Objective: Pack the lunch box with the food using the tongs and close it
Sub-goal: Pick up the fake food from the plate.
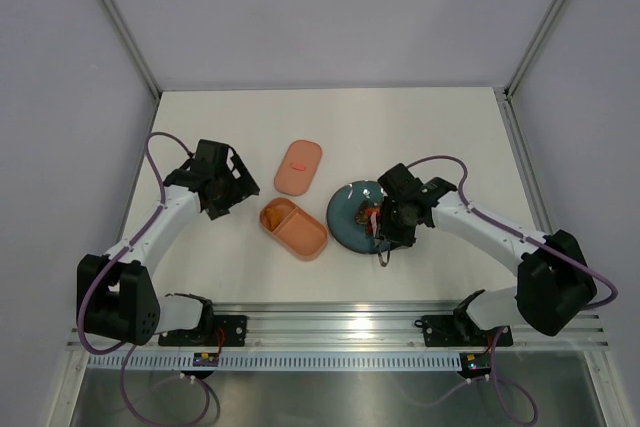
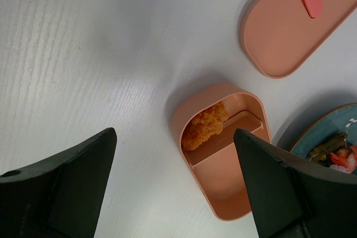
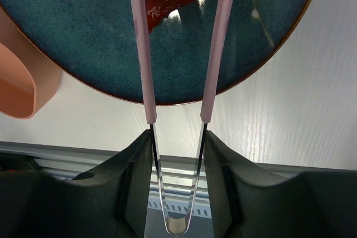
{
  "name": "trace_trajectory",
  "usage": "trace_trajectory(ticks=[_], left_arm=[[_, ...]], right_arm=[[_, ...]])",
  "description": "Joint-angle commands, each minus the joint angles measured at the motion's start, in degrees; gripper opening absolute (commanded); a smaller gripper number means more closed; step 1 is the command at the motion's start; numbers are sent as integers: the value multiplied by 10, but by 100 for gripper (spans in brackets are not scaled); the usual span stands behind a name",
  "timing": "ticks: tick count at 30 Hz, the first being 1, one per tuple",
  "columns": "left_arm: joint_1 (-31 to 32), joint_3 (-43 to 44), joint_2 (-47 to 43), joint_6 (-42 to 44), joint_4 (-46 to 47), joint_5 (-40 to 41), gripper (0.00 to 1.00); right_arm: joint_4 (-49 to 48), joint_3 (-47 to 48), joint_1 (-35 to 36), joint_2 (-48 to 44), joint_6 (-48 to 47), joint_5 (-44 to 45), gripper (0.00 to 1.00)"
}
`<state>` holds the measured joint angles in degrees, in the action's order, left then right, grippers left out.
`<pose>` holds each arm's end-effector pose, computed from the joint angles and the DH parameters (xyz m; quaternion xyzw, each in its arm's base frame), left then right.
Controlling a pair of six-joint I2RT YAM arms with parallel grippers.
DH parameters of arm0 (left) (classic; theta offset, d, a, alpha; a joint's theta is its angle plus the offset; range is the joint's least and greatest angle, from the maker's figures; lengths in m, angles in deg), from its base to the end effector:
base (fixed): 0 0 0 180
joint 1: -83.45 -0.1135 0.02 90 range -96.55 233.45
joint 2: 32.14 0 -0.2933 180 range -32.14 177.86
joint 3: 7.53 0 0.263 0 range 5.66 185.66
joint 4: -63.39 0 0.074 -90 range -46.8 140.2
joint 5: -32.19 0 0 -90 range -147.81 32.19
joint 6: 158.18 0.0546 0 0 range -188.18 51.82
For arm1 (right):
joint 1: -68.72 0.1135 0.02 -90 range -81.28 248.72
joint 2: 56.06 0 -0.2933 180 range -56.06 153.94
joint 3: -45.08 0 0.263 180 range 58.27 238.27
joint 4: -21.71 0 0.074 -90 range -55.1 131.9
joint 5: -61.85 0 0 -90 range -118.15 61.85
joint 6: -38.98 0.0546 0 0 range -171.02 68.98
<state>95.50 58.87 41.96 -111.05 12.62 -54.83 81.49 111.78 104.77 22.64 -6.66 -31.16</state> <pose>0.2622 -0.0531 0.2508 -0.2625 0.9256 -0.1030 0.2525 0.2085 0.1553 0.2244 0.0674 0.9848 0.1220 0.1041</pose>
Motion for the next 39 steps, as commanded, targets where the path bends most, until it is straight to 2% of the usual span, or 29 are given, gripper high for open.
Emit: trace_trajectory(ticks=[1,15,20,24,33,39], left_arm=[[1,9,0,7,18,-2,90],[1,8,2,6,17,1,90],[1,9,5,6,19,0,90],[1,9,4,6,18,1,90],[2,11,5,8,18,-3,90],[2,18,14,9,20,-8,90]], right_arm=[[-20,12,9,11,2,-2,47],[2,50,24,1,-8,-7,27],[-10,42,29,1,-27,-15,25],[-9,48,28,13,-40,-20,26],[2,55,29,30,-41,-18,47],[19,67,29,17,-43,-2,49]])
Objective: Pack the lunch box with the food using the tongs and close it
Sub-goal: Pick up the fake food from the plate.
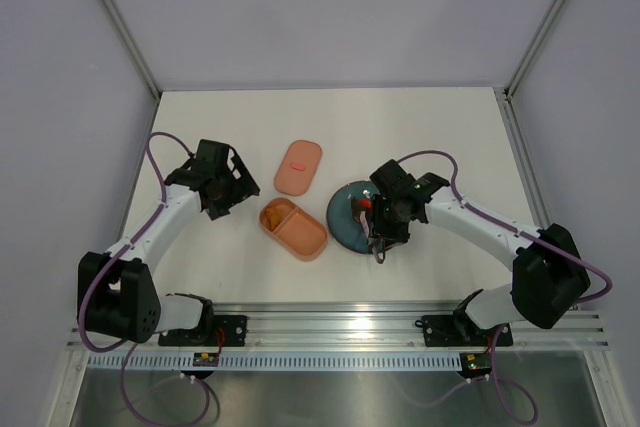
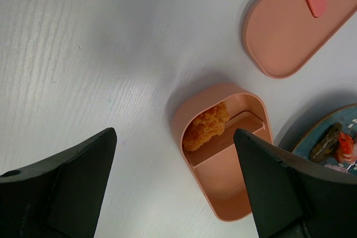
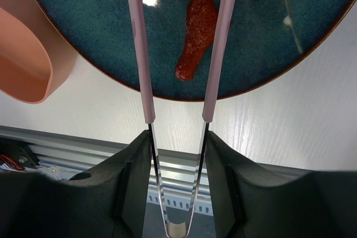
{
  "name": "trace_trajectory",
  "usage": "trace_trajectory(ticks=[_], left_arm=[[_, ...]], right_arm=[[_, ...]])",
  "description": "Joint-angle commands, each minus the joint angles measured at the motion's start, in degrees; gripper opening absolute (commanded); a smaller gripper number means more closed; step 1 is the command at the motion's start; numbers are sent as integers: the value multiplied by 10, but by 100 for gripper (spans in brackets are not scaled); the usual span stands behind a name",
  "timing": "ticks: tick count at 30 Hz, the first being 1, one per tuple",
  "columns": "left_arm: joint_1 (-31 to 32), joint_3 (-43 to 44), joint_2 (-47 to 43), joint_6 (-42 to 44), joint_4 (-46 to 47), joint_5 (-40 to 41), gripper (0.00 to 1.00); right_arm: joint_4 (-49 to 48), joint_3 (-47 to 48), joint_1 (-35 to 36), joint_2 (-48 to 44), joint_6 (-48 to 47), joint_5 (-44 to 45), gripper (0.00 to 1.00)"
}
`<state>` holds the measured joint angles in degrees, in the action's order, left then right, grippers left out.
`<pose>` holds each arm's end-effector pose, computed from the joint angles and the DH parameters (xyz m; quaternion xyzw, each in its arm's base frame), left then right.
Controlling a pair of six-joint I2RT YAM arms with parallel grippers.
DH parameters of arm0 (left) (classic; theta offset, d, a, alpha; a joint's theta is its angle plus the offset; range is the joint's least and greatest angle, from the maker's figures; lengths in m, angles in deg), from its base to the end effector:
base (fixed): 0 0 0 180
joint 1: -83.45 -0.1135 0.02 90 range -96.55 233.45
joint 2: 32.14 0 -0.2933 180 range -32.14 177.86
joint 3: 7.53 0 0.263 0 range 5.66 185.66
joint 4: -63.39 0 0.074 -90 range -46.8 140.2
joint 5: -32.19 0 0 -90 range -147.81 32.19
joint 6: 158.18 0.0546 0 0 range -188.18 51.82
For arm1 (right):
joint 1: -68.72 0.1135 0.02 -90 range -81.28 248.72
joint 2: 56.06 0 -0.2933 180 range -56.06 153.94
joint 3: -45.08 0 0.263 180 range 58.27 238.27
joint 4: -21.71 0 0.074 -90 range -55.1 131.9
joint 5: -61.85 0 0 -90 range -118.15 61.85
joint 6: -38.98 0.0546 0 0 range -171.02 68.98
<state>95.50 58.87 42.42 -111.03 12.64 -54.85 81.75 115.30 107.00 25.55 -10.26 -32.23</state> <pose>0.2633 -0.0533 0.2488 -0.2624 0.9267 -0.1014 0.2492 0.2142 0.1740 0.2299 0.0156 0.9862 0.1297 0.1020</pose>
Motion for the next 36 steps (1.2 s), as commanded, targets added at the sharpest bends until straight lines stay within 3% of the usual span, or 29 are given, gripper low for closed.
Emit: trace_trajectory(ticks=[1,17,36], left_arm=[[2,19,10,8,21,-9,90],[4,8,13,6,28,-9,90],[8,5,14,4,32,-9,90]], right_arm=[[24,38,7,-11,-7,11,49],[40,4,7,-34,13,18,49],[47,11,34,6,6,4,47]])
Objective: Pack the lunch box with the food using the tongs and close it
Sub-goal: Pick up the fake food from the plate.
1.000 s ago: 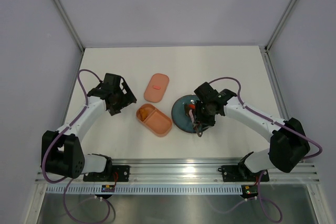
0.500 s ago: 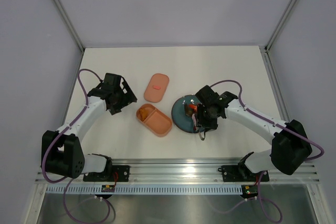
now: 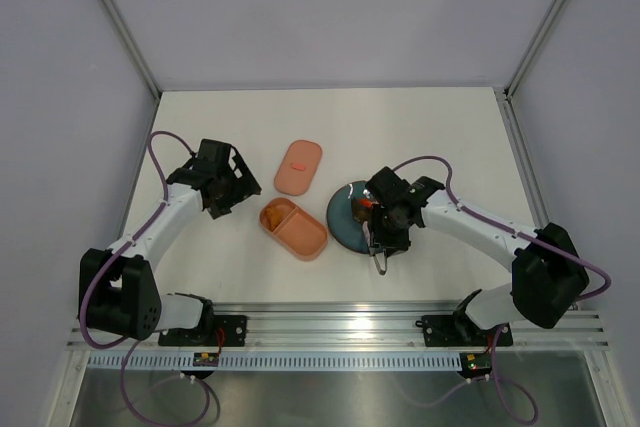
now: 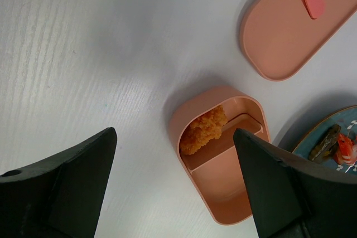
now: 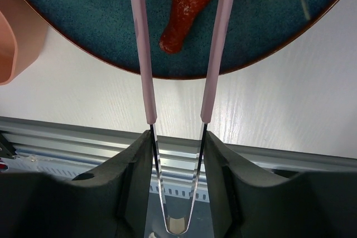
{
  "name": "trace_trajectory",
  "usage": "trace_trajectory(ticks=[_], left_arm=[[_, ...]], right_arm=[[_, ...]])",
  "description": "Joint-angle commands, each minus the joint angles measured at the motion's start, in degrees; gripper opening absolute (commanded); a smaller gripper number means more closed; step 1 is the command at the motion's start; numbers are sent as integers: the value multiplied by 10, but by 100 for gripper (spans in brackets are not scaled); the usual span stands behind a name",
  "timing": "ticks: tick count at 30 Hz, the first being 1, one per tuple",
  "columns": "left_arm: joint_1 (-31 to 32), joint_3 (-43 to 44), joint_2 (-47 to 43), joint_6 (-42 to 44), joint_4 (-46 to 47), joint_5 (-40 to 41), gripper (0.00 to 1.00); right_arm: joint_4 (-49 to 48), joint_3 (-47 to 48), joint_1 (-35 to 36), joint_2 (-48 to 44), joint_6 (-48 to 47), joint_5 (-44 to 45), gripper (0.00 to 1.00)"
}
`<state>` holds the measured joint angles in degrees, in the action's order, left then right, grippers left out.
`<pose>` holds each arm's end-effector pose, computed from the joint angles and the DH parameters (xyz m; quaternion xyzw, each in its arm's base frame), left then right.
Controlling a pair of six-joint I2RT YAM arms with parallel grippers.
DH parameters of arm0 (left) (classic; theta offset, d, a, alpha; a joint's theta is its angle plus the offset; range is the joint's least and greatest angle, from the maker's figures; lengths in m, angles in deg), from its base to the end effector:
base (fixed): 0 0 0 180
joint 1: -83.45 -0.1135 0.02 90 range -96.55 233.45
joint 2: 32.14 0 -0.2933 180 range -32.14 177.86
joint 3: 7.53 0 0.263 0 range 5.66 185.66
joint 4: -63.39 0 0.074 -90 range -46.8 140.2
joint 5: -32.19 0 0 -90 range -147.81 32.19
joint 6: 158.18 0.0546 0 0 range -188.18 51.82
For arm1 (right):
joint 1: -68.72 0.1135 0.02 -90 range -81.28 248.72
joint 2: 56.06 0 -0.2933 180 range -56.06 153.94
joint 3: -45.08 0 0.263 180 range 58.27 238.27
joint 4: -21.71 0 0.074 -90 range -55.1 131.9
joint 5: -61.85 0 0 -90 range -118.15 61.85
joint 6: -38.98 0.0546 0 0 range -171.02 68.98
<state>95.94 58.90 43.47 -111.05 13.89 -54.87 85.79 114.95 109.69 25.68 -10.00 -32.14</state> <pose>0.2677 -0.0564 0.2458 -0.2589 0.9271 -0.1035 0.2504 0.1987 0.1776 0.2250 -0.0038 0.9919 0.1063 0.0696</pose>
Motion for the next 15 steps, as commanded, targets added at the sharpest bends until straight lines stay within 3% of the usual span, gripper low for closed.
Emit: trace_trajectory(ticks=[1,11,15], left_arm=[[3,5,2,4,20,-9,90],[3,-1,-2,5,20,-8,90],[3,0,-4,6,20,-7,90]], right_arm=[[7,17,7,5,2,3,46],[30,42,10,4,-6,19,27],[45,62,10,-2,-13,35,13]])
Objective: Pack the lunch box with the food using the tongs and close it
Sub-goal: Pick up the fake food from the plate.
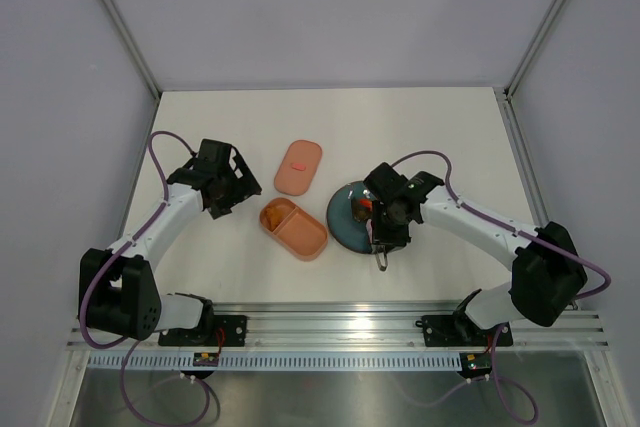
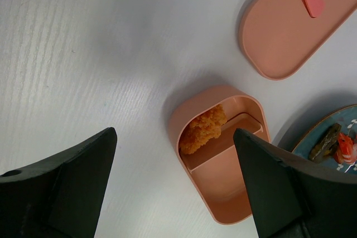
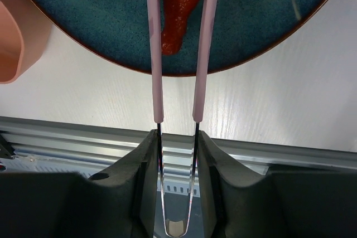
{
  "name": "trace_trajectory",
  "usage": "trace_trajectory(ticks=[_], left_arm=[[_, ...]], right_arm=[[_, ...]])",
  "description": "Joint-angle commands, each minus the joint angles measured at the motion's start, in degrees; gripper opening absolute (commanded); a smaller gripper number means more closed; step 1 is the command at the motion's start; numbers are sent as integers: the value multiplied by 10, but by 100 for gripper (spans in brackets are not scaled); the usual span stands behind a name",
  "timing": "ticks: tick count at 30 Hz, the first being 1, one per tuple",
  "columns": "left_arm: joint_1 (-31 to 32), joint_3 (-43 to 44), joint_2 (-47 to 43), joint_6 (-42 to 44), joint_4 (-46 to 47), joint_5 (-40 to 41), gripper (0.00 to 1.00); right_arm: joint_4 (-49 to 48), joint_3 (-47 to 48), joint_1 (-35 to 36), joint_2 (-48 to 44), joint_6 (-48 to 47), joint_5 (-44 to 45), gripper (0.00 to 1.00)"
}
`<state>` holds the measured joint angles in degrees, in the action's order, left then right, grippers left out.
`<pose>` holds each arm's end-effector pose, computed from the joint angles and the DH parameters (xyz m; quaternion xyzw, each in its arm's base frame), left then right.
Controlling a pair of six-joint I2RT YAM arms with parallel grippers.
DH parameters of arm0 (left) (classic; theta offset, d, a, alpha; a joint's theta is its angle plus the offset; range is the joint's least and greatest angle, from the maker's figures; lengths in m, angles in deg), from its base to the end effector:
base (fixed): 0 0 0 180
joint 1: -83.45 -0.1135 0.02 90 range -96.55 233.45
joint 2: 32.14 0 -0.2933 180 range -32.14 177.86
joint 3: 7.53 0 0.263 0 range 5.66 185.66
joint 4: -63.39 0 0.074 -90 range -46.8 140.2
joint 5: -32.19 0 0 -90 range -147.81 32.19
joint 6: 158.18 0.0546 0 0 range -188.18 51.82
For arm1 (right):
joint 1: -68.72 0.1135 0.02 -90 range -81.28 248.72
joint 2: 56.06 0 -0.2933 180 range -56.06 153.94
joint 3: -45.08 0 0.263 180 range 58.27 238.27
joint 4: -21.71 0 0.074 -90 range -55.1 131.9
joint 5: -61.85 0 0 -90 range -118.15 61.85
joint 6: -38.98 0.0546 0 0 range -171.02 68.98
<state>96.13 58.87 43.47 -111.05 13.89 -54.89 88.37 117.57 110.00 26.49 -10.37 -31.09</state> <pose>0.2674 -0.0573 0.2457 -0.2573 0.9276 -0.1039 0.2500 0.2014 0.1805 0.2333 -0.0084 0.9929 0.0950 0.0706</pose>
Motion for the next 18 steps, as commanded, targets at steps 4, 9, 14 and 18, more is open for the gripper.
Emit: trace_trajectory(ticks=[4,9,14,18], left_arm=[[1,1,-5,7,19,-5,90],[1,0,-7,6,18,-4,90],[1,-1,-7,7,18,-4,90],[1,-1,-9,6,19,-5,90]], right_arm=[[27,60,7,-12,-19,26,2],[31,91,7,-9,-21,24,0],[19,135,45,5,-32,17,0],[-8,177,77,36,-50,-1,0]])
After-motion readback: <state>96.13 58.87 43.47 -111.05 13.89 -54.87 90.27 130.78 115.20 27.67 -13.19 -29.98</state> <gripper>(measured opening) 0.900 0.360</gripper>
